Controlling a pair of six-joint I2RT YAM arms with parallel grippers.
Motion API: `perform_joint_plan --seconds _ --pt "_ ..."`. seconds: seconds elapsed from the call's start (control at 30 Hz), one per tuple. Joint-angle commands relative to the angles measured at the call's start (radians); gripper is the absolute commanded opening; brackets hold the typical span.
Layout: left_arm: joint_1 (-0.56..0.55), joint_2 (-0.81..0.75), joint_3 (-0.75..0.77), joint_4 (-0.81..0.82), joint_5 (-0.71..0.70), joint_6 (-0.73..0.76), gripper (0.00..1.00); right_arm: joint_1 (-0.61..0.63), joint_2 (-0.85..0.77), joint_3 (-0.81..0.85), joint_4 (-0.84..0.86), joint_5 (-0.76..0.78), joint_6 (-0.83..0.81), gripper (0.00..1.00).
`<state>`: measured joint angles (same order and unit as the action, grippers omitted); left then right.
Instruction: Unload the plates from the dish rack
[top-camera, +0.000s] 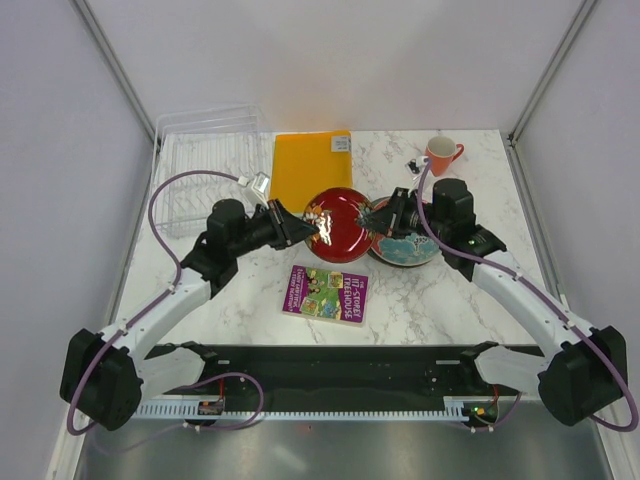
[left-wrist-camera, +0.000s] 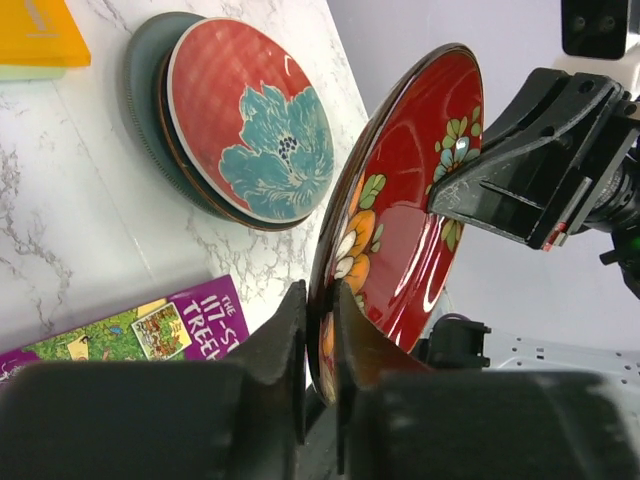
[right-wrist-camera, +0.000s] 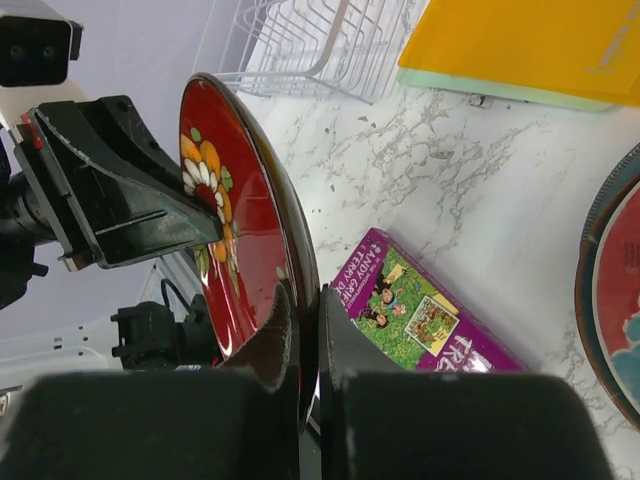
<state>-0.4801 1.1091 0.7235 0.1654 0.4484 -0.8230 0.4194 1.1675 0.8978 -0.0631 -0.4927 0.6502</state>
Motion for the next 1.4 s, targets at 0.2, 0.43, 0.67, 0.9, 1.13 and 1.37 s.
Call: perform_joint_plan --seconds 0.2,0.43,0.67,0.9,1.13,1.37 --pt "-0.025 -0.104 0.044 -0.214 -0.299 0.180 0.60 -0.001 -0.068 0.101 -0.185 0.356 -0.147 0.00" --pt "-0.025 -0.279 -0.016 -0.375 -0.494 0.286 0.69 -0.112 -0.006 0.116 -0.282 0.486 -0.192 0.00" --pt "-0.023 -0.411 -0.081 -0.421 -0.485 0.331 0.98 -0.297 0.076 0.099 -0.290 0.425 -0.233 0.00" --pt "-0.023 -0.460 -0.096 -0.440 -0.505 0.354 1.00 -0.350 0.176 0.075 -0.241 0.369 -0.253 0.00" --pt "-0.025 -0.465 -0.113 -0.454 -0.507 0.354 1.00 -0.361 0.244 0.049 -0.204 0.313 -0.231 0.05" --pt "-0.025 -0.456 -0.118 -0.452 -0.510 0.358 1.00 -0.361 0.271 0.003 -0.205 0.312 -0.221 0.30"
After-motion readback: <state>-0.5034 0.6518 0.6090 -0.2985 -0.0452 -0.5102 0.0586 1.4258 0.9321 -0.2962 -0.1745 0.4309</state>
